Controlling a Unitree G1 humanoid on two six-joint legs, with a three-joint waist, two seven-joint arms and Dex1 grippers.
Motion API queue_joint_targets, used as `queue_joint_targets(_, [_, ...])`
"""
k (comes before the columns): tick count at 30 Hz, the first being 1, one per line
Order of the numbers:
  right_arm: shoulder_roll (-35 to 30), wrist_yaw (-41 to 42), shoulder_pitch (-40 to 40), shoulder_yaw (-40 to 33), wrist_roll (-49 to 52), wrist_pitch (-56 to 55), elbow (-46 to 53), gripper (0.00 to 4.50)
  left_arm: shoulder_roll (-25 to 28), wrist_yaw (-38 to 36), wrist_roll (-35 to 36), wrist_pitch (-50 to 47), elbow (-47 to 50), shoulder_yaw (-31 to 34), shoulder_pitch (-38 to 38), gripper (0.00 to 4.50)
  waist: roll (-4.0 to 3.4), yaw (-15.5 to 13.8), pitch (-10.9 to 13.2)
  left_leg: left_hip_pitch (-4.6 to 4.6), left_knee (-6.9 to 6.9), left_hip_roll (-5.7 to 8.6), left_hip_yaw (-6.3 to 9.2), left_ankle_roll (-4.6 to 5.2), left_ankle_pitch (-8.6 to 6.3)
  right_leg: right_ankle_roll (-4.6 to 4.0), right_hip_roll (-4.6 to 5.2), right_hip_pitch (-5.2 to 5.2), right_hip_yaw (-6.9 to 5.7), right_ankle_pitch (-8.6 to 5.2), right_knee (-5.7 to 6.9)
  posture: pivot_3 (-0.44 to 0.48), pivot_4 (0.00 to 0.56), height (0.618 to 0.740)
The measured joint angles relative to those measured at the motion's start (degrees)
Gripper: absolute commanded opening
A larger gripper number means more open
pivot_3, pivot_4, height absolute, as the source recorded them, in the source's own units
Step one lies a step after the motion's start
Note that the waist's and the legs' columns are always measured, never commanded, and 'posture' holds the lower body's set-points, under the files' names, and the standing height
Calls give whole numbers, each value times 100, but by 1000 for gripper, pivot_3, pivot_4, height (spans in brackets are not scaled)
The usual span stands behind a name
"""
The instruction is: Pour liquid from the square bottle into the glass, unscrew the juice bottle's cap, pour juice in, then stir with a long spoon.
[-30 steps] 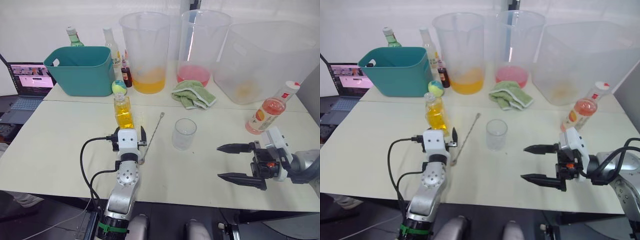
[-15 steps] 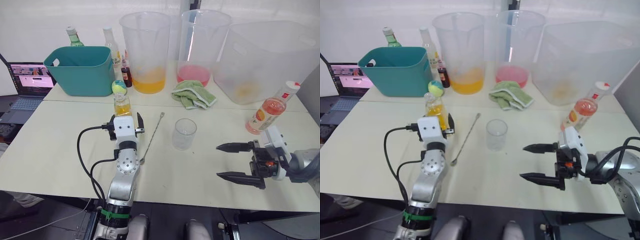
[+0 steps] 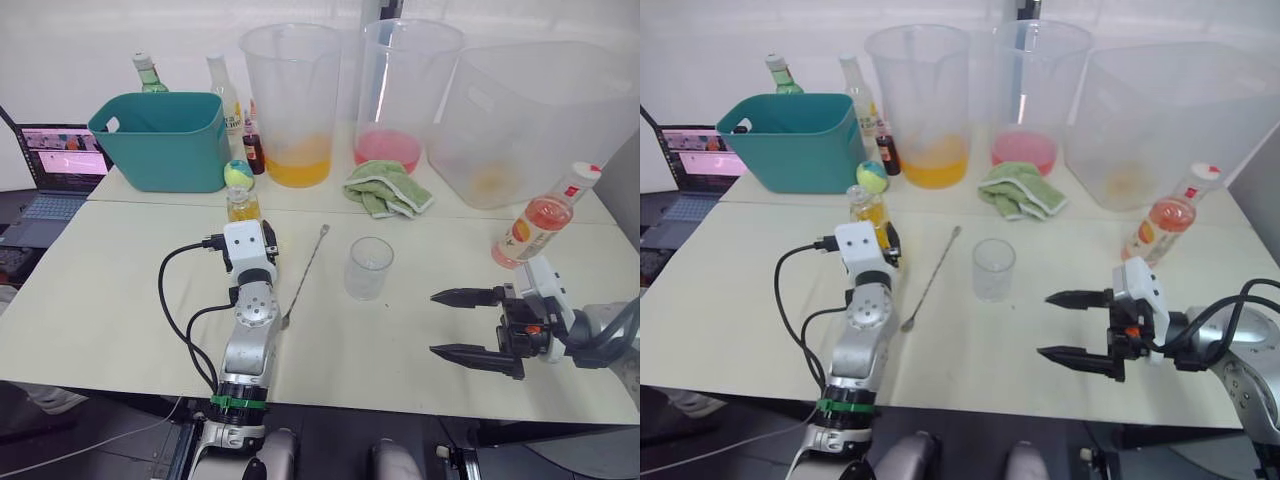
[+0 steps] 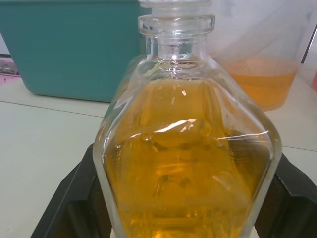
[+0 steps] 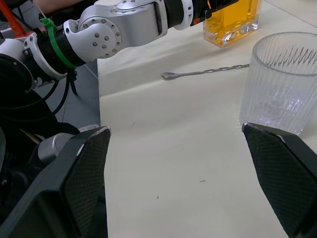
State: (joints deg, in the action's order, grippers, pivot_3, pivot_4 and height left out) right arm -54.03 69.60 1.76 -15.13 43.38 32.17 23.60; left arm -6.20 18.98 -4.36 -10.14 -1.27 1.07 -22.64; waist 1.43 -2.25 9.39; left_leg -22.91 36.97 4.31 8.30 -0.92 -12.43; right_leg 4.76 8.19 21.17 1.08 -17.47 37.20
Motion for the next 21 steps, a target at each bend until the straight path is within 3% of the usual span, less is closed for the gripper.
queue_joint_targets(5, [65,-112,-89,0,3,1,126,4500,39,-199,33,43,11,15,37,2781,0,-9,0,-1,2,3,1,0,0,2,2,0,0,1,0,0,150,738])
queue_joint_targets(10, [208,-297,-186,2,3,1,276,4500,255,-971,565,211,312,173,333,2781,-1,-6,-1,-1,2,4,4,0,0,2,3,0,0,2,1,0,150,738])
queue_joint_targets(16, [554,-717,-218,86,10,1,527,4500,1562,-3391,2234,111,1242,284,1246,2781,7,47,4,-37,3,5,17,-7,4,-19,3,60,0,19,35,0,150,738])
queue_joint_targets(21, [640,-810,-226,101,-87,-148,510,4500,2890,-5502,3817,-685,1596,501,1365,2781,6,132,5,-58,5,8,25,-11,8,-23,3,101,2,21,76,0,150,738])
